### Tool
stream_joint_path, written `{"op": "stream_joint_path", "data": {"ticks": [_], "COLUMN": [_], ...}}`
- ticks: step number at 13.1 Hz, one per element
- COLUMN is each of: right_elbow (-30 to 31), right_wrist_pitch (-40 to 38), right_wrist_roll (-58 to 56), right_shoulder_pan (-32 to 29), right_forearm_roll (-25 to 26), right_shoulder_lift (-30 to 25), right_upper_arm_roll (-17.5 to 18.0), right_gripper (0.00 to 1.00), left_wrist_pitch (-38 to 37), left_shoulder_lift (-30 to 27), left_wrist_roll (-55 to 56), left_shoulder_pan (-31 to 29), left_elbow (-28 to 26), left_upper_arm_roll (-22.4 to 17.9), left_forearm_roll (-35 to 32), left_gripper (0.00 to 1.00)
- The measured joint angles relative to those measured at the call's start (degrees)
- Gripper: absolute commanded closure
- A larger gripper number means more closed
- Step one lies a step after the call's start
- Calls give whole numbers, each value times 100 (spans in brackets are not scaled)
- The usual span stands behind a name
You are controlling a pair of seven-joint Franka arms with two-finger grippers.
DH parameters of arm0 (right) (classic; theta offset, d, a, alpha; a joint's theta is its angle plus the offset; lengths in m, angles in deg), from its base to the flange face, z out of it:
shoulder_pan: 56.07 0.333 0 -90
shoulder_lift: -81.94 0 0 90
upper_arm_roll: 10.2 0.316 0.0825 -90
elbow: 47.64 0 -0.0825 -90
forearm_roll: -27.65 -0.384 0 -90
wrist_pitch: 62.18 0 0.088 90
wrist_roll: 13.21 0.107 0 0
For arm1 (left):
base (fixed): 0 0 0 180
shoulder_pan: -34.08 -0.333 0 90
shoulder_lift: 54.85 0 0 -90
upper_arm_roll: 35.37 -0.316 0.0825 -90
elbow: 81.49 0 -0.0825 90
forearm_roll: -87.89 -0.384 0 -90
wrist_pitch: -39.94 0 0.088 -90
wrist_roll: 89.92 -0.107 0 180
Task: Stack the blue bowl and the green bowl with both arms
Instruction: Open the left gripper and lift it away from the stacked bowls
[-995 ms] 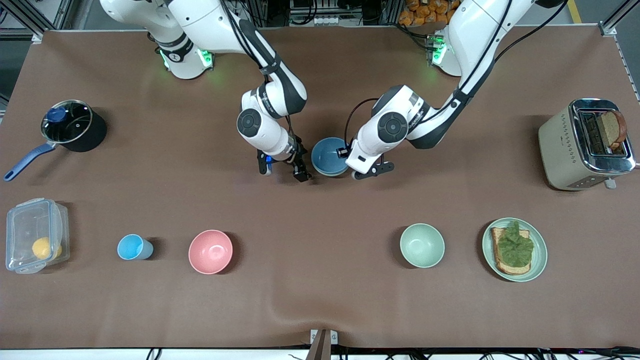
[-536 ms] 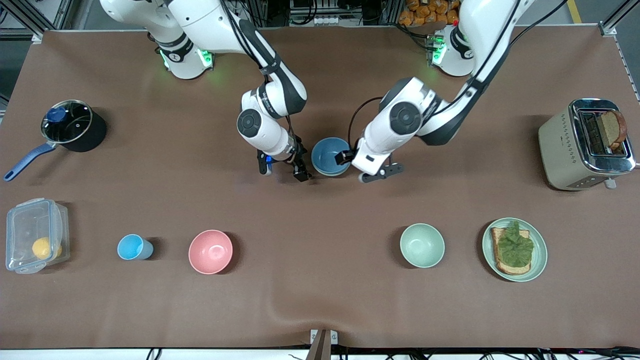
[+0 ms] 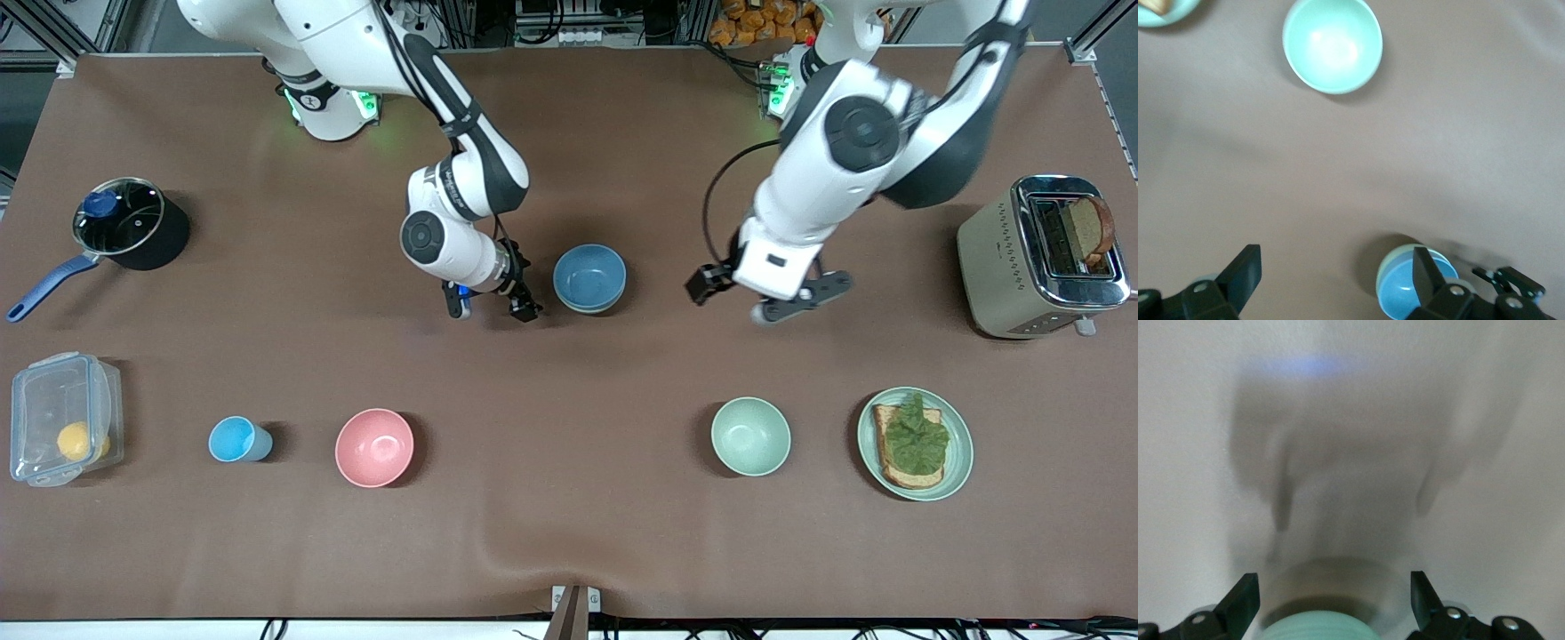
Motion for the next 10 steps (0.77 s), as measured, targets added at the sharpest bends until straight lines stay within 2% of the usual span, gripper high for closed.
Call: {"op": "stream_joint_path", "data": {"ticks": [3, 7, 10], "right_elbow": [-7, -14, -153], "right_wrist_pitch": [-943, -2091, -3040], "right_wrist_roll": [-43, -783, -1410], "right_shoulder_pan": [-5, -39, -619], "right_forearm_roll": [595, 747, 1446], "right_shoulder_lift": [-227, -639, -987], "right_upper_arm_roll": [-303, -930, -1004], "right_gripper": [0, 0, 0], "left_wrist_pitch": [-748, -1079, -1136], "left_shoulder_lift": [-106, -292, -368], "left_wrist_roll": [-708, -1415, -1444], "left_shoulder_pan": [-475, -1072, -1108], "left_elbow": [505, 711, 730], "left_upper_arm_roll": [-17, -20, -16], "left_forearm_roll": [-49, -49, -49], "left_gripper": [0, 0, 0]}}
